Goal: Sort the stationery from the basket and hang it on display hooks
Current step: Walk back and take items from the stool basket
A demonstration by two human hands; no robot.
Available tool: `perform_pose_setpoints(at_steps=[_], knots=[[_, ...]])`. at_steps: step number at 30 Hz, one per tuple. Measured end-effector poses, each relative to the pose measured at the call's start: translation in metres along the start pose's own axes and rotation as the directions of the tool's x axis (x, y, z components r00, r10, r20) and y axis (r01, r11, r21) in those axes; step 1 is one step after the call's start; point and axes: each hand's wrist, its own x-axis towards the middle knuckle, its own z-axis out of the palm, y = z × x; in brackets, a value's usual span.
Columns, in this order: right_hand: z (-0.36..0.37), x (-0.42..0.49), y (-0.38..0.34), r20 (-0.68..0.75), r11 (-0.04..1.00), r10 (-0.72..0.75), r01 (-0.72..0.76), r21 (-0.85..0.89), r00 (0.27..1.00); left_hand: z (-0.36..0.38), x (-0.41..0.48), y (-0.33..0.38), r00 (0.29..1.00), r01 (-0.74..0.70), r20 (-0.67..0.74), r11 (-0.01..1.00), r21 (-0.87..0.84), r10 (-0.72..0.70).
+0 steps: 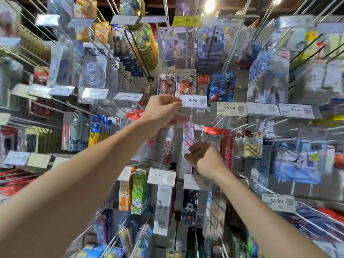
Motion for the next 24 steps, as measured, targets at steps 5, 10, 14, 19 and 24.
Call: perform_pose_setpoints(at_steps=[5, 10, 14, 19, 24], knots=[[-0.004, -0.010, -0.018, 0.050, 0.996, -0.086, 0.086, -0.002, 0.995, -0.017, -0.026, -0.031, 0.938, -0.303, -0.076, 0.907, 0.293, 0.338], [0.009, 0.003, -0.058, 0.148, 0.996, -0.081, 0.087, -0.033, 0.986, -0.057, -0.016, -0.054, 0.972, -0.224, 0.185, 0.815, 0.534, 0.146], [0.024, 0.021, -0.095, 0.286, 0.999, -0.034, 0.031, 0.017, 0.958, -0.095, 0.003, -0.024, 0.939, -0.190, 0.323, 0.603, 0.775, -0.118], [0.025, 0.019, -0.157, 0.531, 0.994, 0.092, -0.109, 0.000, 0.842, -0.150, 0.008, 0.042, 0.844, -0.046, 0.307, 0.512, 0.858, -0.439], [0.026, 0.023, -0.247, 0.649, 0.992, 0.062, -0.117, 0.042, 0.758, -0.213, -0.016, 0.117, 0.717, 0.146, 0.205, 0.431, 0.890, -0.666]])
